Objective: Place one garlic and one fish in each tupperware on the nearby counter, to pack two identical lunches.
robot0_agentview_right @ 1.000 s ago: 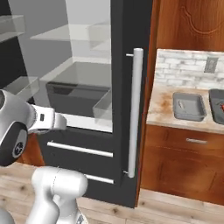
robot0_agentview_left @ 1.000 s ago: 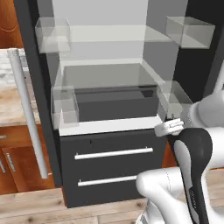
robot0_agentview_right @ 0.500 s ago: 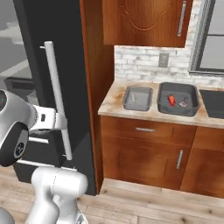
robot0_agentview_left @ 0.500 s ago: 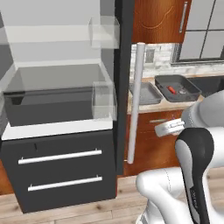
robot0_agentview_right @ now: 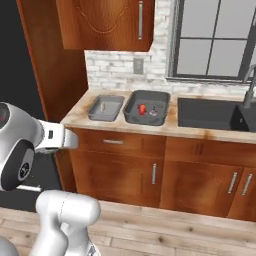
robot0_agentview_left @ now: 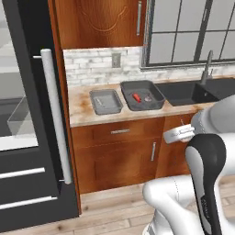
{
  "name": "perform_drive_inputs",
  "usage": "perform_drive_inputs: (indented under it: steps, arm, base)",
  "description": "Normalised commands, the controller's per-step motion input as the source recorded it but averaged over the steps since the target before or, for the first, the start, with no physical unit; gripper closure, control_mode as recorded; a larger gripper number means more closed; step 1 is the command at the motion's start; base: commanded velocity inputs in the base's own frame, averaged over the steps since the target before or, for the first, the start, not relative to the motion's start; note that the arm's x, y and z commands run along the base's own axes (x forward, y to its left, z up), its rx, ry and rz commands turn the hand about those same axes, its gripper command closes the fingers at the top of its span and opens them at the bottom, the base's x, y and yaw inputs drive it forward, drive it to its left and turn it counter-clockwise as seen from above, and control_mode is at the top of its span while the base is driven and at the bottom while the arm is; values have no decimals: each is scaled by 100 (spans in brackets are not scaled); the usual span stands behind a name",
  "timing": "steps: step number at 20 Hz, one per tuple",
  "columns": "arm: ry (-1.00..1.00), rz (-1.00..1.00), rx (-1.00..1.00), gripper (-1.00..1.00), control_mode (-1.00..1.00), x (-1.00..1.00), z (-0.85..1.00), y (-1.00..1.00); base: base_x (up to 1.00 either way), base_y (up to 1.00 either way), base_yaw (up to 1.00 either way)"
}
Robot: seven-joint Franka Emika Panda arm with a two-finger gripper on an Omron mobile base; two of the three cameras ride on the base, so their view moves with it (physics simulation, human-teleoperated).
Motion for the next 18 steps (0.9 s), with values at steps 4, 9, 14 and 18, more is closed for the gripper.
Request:
perform_drive_inputs:
  steps: [4,9,14,18]
  arm:
    - [0,0,0,100,100,0,0,0]
    - [0,0,0,100,100,0,0,0]
    - [0,0,0,100,100,0,0,0]
    - [0,0,0,100,100,0,0,0]
  base:
    - [60,-26,0]
    - [99,0,0]
    - [81,0,0]
    - [45,3,0]
